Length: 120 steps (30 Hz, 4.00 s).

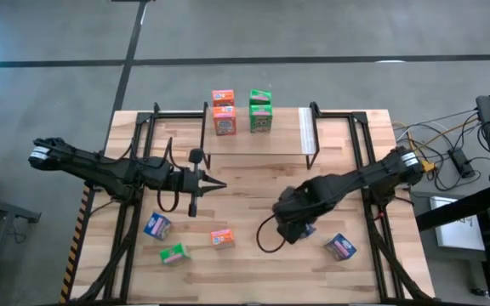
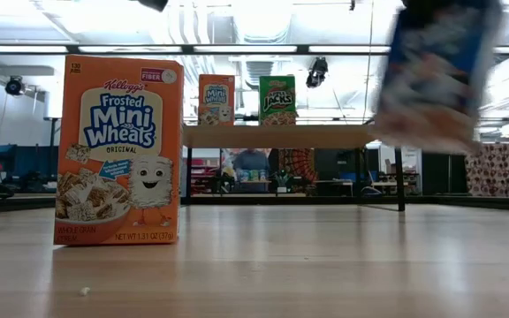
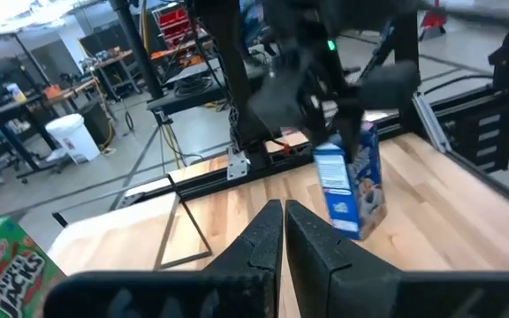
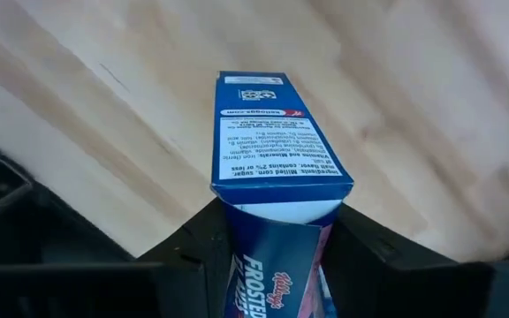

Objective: Stack cereal on shelf
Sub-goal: Put the top right blue cereal box on the shelf

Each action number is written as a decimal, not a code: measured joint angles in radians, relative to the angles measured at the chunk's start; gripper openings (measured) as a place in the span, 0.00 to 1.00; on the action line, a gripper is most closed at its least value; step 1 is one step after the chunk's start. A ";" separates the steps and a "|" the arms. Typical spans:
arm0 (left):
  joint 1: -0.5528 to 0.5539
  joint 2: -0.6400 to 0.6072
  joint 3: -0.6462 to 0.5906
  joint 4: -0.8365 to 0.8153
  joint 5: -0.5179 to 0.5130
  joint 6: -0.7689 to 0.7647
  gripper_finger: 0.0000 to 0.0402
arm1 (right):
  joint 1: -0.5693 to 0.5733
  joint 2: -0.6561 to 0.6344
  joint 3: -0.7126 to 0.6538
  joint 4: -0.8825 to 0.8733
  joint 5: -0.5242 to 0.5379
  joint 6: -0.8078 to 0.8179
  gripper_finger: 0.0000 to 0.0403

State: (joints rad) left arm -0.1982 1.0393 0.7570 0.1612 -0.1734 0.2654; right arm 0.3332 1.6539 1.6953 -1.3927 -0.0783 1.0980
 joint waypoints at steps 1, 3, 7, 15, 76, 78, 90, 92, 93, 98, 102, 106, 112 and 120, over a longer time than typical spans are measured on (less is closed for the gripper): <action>0.000 0.000 0.000 0.000 0.000 -0.013 0.00 | -0.003 -0.007 0.028 -0.014 0.035 -0.026 0.33; 0.000 0.000 0.000 0.000 0.000 -0.043 0.00 | -0.011 -0.019 0.083 -0.044 0.112 -0.084 0.33; -0.002 0.000 0.000 0.001 0.001 -0.092 0.00 | -0.048 -0.025 0.196 -0.139 0.223 -0.214 0.33; -0.002 0.000 0.000 0.003 0.001 -0.137 0.00 | -0.181 -0.031 0.349 -0.177 0.244 -0.482 0.32; -0.009 0.000 -0.008 0.019 0.001 -0.196 0.00 | -0.633 -0.097 0.090 0.024 0.459 -1.545 0.40; -0.009 0.000 -0.008 0.019 0.001 -0.196 0.00 | -0.635 -0.085 0.111 0.020 0.455 -1.546 0.40; -0.009 0.000 -0.008 0.023 0.001 -0.170 0.00 | -0.653 -0.016 0.269 -0.007 0.418 -1.550 0.39; -0.009 0.000 -0.007 0.023 0.001 -0.169 0.00 | -0.666 -0.004 0.286 -0.017 0.367 -1.535 0.39; -0.009 0.000 -0.006 0.023 0.001 -0.169 0.00 | -0.672 0.001 0.291 -0.018 0.344 -1.525 0.38; -0.009 0.000 -0.006 0.023 0.001 -0.169 0.00 | -0.719 0.027 0.295 -0.050 0.321 -1.477 0.38; -0.009 0.000 -0.005 0.024 0.001 -0.156 0.00 | -0.754 0.045 0.295 -0.081 0.313 -1.438 0.42; -0.009 0.000 -0.002 0.027 0.001 -0.147 0.00 | -0.771 0.051 0.295 -0.076 0.306 -1.441 0.48; -0.009 -0.001 0.000 0.026 0.001 -0.126 0.00 | -0.775 0.051 0.302 -0.077 0.308 -1.489 0.54; -0.009 -0.007 0.000 0.037 0.000 -0.091 0.00 | -0.775 0.051 0.401 -0.072 0.314 -1.518 0.54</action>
State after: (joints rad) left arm -0.2070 1.0328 0.7574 0.1986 -0.1730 0.1745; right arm -0.4413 1.7046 2.0959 -1.4648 0.2358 -0.4203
